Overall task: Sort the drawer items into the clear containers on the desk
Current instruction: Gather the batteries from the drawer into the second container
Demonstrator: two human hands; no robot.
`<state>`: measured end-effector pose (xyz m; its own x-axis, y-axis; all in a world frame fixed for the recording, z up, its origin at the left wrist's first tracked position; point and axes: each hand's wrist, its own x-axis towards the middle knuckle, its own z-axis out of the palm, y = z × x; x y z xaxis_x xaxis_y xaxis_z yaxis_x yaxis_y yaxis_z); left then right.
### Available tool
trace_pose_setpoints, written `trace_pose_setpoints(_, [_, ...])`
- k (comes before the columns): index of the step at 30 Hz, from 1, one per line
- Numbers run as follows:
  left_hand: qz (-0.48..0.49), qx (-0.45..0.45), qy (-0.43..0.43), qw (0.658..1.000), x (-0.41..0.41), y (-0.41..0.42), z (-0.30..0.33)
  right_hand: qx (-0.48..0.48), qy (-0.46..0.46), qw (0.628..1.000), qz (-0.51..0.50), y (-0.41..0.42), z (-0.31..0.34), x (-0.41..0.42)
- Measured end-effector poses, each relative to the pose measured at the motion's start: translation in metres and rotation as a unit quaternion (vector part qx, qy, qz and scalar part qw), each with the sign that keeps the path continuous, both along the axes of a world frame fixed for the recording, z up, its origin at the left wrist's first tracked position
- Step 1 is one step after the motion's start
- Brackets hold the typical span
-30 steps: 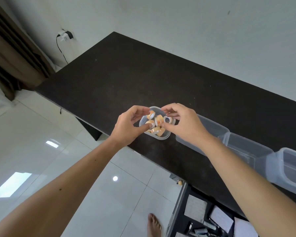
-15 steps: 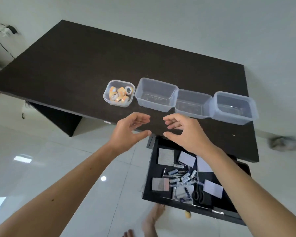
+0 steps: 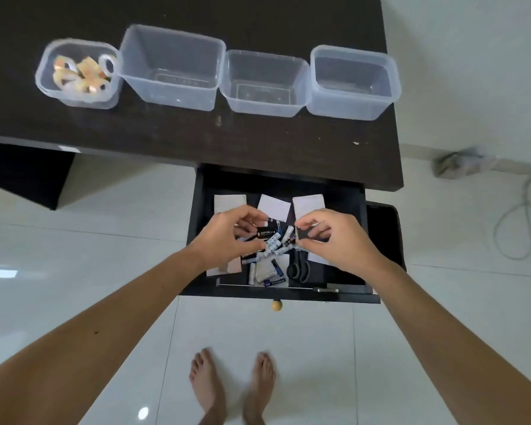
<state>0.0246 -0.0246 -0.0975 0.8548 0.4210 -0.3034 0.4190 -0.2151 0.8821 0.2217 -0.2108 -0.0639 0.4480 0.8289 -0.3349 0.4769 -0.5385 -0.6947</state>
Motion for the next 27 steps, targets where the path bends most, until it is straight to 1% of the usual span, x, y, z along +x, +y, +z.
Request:
trace_pose_setpoints(5, [-0.002, 0.023, 0.027, 0.999, 0.021, -0.019, -0.036, -0.019, -0.013, 0.999, 0.042, -0.014, -0.046, 0.012])
trace_pose_setpoints(11, [0.004, 0.057, 0.034, 0.998, 0.033, -0.024, -0.069, 0.006, -0.033, 0.996, 0.087, 0.002, -0.094, 0.011])
trace_pose_setpoints(14, [0.01, 0.066, 0.038, 0.997, 0.036, -0.021, -0.077, 0.017, -0.057, 0.994, 0.091, 0.007, -0.109, 0.01])
trace_pose_setpoints(17, [0.005, 0.077, 0.043, 0.996, 0.037, -0.022, -0.08, 0.019, -0.055, 0.995, 0.077, 0.008, -0.117, 0.011])
trace_pose_setpoints(22, [-0.049, 0.151, 0.051, 0.986, 0.04, -0.023, -0.088, 0.015, -0.05, 0.995, 0.082, 0.007, -0.121, 0.014])
trace_pose_setpoints(27, [-0.04, 0.14, 0.06, 0.988, 0.041, -0.023, -0.087, 0.037, -0.067, 0.994, 0.074, 0.008, -0.118, 0.013])
